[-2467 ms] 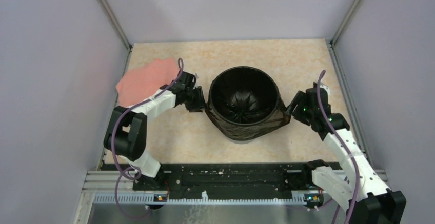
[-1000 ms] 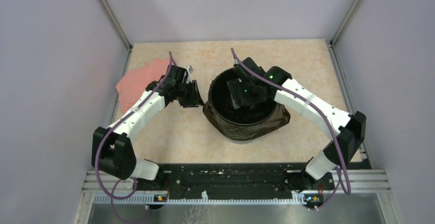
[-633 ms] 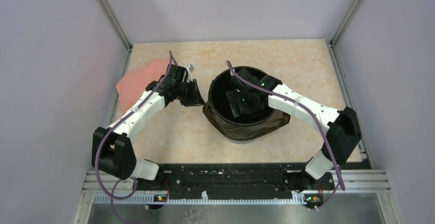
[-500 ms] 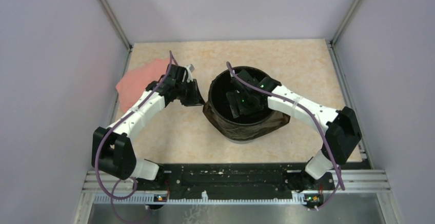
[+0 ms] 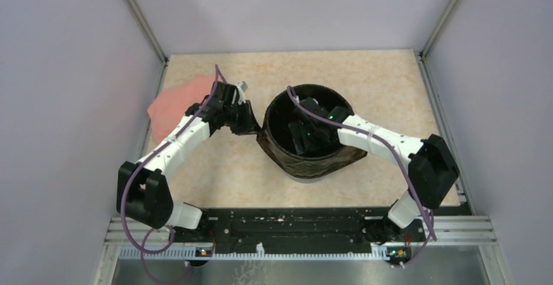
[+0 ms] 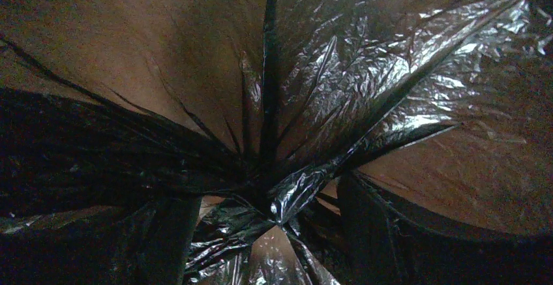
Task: Put the trash bags into the trash bin
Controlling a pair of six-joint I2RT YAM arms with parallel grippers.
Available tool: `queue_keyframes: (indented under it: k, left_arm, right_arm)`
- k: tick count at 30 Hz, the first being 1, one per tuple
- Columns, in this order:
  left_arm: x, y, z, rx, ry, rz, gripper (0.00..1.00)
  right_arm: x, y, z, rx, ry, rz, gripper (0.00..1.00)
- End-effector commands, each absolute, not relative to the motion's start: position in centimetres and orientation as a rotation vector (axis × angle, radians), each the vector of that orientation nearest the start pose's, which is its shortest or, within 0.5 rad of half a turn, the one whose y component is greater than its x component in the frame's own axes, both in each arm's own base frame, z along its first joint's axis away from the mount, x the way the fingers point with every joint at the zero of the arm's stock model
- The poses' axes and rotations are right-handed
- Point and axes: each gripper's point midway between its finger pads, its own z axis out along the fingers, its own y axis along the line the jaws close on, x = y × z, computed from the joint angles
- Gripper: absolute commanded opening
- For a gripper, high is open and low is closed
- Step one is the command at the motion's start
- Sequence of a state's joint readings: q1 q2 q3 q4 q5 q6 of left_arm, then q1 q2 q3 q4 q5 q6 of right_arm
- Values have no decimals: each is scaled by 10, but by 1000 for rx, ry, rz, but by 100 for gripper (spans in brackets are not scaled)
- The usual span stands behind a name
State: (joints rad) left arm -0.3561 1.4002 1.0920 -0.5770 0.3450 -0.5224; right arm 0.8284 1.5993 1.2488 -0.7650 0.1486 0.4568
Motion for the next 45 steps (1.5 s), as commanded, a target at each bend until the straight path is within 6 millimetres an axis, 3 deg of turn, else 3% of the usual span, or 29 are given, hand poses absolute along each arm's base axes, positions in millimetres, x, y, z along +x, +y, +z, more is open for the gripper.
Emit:
queue_keyframes:
  k: [1, 45]
  left_arm:
    - [301, -198, 167, -37, 2498, -826, 27]
    - [292, -208, 153, -42, 2518, -923, 20]
  right_arm:
    - [256, 262, 98, -425, 2616, 208, 73]
    - [251, 257, 34, -444, 2675, 154, 73]
